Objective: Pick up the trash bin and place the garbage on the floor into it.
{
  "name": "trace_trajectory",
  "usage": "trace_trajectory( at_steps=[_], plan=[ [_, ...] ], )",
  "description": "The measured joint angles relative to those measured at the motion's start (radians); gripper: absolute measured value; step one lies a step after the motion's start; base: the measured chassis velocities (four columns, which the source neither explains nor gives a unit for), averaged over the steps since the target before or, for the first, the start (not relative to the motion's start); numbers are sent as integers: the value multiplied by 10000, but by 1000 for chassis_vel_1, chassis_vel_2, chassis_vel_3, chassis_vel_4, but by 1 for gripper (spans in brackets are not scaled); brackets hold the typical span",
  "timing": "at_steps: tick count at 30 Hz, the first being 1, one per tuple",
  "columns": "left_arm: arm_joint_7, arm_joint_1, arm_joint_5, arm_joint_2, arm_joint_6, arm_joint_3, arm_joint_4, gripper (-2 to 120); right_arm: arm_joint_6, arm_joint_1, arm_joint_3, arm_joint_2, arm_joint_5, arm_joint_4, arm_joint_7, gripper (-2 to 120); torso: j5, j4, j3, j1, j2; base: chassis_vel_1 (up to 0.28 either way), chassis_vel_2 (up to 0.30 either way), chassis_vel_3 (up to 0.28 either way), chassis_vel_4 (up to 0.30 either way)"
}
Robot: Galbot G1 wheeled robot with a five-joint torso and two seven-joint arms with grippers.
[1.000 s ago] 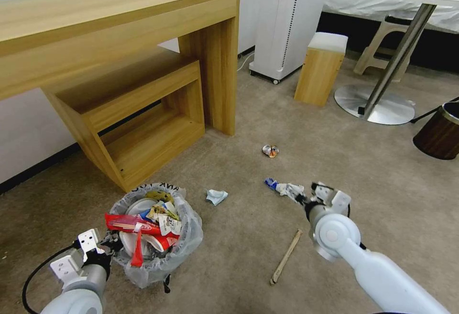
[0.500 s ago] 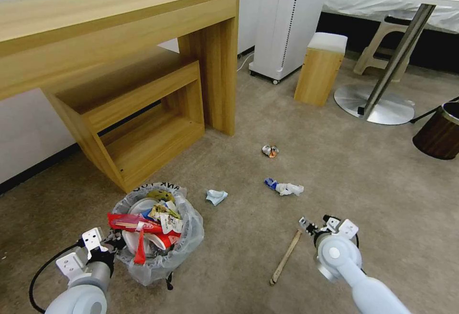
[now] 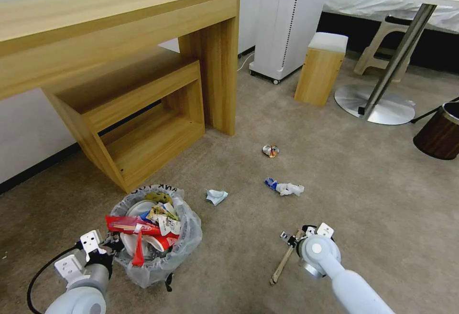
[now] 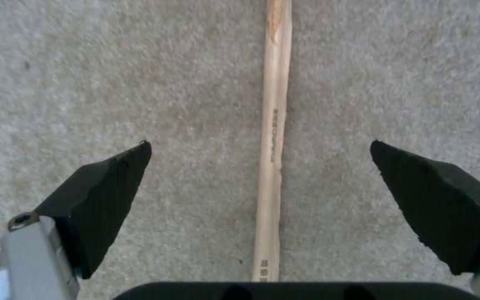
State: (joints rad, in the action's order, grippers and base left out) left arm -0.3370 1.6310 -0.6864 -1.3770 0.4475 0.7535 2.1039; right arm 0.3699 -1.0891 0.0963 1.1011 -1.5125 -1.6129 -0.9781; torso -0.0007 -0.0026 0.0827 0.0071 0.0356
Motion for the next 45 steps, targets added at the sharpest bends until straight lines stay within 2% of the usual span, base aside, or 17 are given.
trace_trajectory(
  at_steps=[17,24,27,28,33,37,42,45],
  plan=[
    [-15,-91,-2,-43,-9,-37,-57,1,-46,354,-554,662,593,1364,365,98,1,1,0,0,0,0,0,0,0],
    [-16,-40,0,-37,-20,-38,-18,1,-186,354,-726,819,977,1670,532,75,0,0,0,0,0,0,0,0,0],
    [-16,-17,0,-29,-27,-40,4,1,-246,336,-773,838,1136,1731,598,72,2,1,0,0,0,0,0,0,0],
    [-16,8,0,-15,-29,-40,40,1,-258,315,-795,837,1207,1739,651,65,0,1,0,0,0,0,0,0,0],
    [-16,63,-2,10,-40,-34,112,1,-322,262,-844,860,1382,1745,672,57,0,1,0,0,0,0,0,0,0],
    [-15,103,-3,17,-57,-29,132,1,-353,102,-856,864,1516,1641,678,40,0,1,0,0,0,0,0,0,0],
    [-12,106,-4,19,-80,-34,153,1,-386,42,-860,855,1653,1646,687,34,0,1,0,0,0,0,0,0,0],
    [-3,139,-4,22,-83,-46,200,1,-406,-46,-861,775,1790,1655,793,23,1,1,0,0,1,0,0,0,0]
  ],
)
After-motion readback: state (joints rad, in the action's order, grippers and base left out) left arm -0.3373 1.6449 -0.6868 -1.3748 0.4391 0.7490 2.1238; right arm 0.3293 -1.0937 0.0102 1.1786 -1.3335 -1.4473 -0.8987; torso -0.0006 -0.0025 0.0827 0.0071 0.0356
